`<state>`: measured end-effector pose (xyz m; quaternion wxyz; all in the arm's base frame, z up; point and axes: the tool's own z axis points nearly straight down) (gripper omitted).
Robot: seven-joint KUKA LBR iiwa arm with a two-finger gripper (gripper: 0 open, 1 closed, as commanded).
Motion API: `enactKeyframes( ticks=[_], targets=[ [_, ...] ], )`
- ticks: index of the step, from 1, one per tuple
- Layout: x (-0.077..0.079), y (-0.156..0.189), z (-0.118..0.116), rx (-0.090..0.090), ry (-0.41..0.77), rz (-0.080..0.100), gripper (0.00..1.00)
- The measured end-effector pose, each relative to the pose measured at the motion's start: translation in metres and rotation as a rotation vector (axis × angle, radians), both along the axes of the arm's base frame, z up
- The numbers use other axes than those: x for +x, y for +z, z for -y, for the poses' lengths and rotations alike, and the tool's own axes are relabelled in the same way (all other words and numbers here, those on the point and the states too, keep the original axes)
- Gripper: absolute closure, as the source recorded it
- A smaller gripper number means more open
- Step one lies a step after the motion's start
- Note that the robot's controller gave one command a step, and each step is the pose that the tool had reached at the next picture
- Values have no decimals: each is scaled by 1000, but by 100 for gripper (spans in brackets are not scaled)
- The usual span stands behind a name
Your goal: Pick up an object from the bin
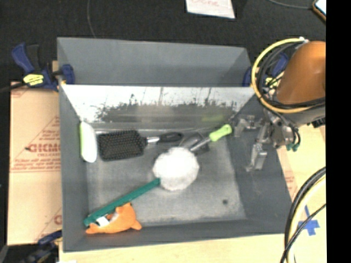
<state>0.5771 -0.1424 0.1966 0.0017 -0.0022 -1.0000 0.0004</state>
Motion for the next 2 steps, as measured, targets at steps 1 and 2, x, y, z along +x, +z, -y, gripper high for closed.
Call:
enactKeyframes(
  ticks=[1,2],
  targets=[
    [2,4,-1,-2,6,8,0],
    [76,-127,-3,-4,151,16,0]
  ],
)
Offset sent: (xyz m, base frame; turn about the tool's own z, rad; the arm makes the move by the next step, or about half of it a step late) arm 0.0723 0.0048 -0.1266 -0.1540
